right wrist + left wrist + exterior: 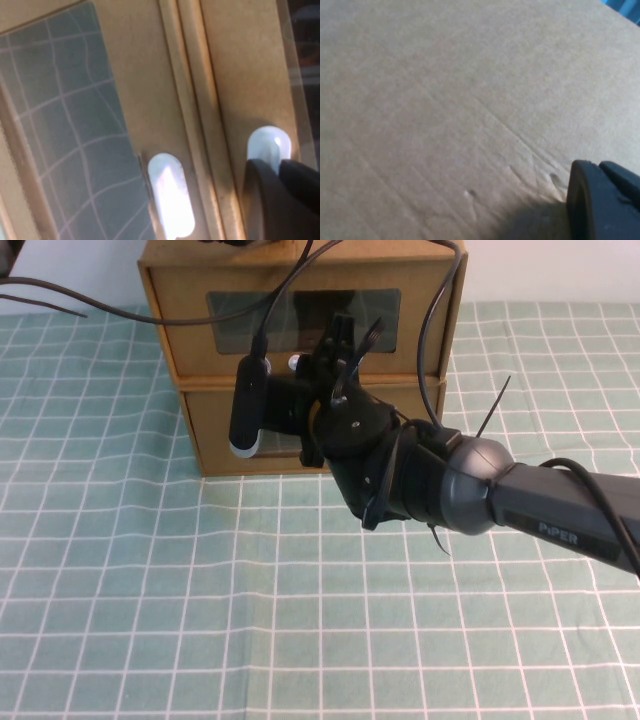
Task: Open the shoe box
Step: 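Pull the top drawer of the cardboard box fully open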
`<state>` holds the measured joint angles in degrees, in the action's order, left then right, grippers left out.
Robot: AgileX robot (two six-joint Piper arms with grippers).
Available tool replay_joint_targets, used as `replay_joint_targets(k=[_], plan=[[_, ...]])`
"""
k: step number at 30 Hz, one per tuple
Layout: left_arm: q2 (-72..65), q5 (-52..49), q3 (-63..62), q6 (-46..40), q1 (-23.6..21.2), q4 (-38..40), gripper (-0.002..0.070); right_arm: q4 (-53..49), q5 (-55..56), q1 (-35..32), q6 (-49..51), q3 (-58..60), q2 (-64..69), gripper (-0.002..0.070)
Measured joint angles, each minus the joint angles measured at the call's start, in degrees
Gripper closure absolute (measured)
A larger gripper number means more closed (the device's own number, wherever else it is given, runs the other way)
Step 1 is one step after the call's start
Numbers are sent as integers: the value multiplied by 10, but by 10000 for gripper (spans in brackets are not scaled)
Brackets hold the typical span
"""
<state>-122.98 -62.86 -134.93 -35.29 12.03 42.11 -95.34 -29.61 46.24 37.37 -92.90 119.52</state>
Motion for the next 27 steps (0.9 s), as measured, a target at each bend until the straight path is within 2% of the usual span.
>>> replay_joint_targets(k=[9, 17, 27], plan=[[-7, -3, -3, 20, 0, 3, 680, 8, -5, 1, -1, 0, 0, 666], [-15, -14, -6, 26, -3, 22, 680, 48, -20, 15, -46, 24, -22, 669], [-20, -33, -6, 44, -17, 40, 680, 66, -65, 66, -70, 96, -62, 668]])
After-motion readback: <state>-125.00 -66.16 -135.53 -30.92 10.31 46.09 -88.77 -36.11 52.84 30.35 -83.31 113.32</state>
